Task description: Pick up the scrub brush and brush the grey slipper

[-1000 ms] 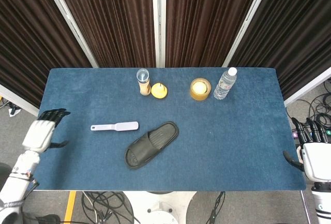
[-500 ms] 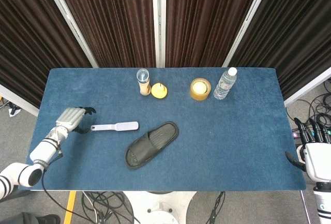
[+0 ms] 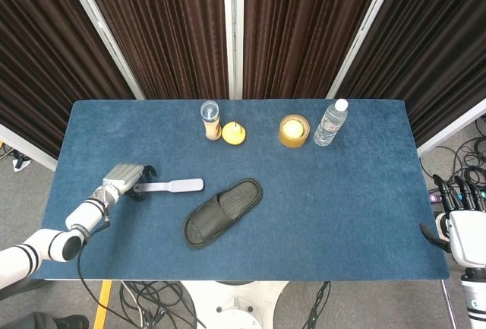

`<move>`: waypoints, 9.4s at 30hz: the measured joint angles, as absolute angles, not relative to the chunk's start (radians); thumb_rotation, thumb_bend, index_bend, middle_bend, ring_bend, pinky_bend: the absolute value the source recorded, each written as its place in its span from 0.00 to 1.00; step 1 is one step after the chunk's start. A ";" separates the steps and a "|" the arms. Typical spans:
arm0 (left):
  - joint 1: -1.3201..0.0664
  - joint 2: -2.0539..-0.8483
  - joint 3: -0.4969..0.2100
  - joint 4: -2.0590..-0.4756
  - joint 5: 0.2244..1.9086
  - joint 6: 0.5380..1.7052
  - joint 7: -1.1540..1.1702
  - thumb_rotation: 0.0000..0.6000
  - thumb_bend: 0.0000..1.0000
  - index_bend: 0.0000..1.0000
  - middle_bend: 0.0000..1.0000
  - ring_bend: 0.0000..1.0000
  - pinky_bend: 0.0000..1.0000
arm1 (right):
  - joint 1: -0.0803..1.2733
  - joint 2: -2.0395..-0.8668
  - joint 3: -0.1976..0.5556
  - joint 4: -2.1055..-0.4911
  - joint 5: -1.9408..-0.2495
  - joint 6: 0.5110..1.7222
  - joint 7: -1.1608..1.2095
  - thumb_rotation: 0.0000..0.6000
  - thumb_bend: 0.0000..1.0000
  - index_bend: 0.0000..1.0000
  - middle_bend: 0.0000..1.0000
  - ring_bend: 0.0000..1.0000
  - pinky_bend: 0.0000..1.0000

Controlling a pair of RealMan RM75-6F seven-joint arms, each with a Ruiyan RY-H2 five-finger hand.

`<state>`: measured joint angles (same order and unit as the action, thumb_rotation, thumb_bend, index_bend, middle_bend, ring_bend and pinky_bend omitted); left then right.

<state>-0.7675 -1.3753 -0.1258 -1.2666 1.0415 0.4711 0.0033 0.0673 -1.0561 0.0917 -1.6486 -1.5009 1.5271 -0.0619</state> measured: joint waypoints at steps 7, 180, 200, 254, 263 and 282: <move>-0.794 -1.397 -0.103 -1.252 0.993 0.454 0.014 1.00 0.33 0.37 0.49 0.42 0.42 | 0.064 -1.060 0.090 -1.634 -1.495 1.525 -0.047 1.00 0.09 0.04 0.18 0.03 0.08; -0.534 -2.014 0.069 -0.449 1.686 1.401 -0.533 1.00 0.70 1.00 1.00 1.00 1.00 | 1.272 -1.711 0.022 -1.195 -0.817 0.516 -0.502 1.00 0.27 0.35 0.35 0.13 0.18; -0.508 -1.964 0.187 -0.476 1.787 1.483 -0.563 1.00 0.70 1.00 1.00 1.00 1.00 | 1.282 -1.718 0.026 -1.185 -0.823 0.517 -0.464 1.00 0.27 0.36 0.36 0.13 0.19; -0.634 -1.892 0.088 -0.645 1.669 1.203 -0.495 1.00 0.70 1.00 1.00 1.00 1.00 | 1.284 -1.728 0.014 -1.162 -0.827 0.510 -0.444 1.00 0.27 0.36 0.37 0.13 0.19; -0.598 -1.858 0.152 -0.719 1.717 1.238 -0.470 1.00 0.70 1.00 1.00 1.00 1.00 | 1.281 -1.732 0.011 -1.154 -0.818 0.514 -0.444 1.00 0.26 0.36 0.37 0.13 0.19; -0.539 -1.736 0.104 -0.917 1.650 1.284 -0.423 1.00 0.70 1.00 1.00 0.99 1.00 | 1.281 -1.699 0.005 -1.216 -0.771 0.528 -0.461 1.00 0.00 0.00 0.00 0.00 0.00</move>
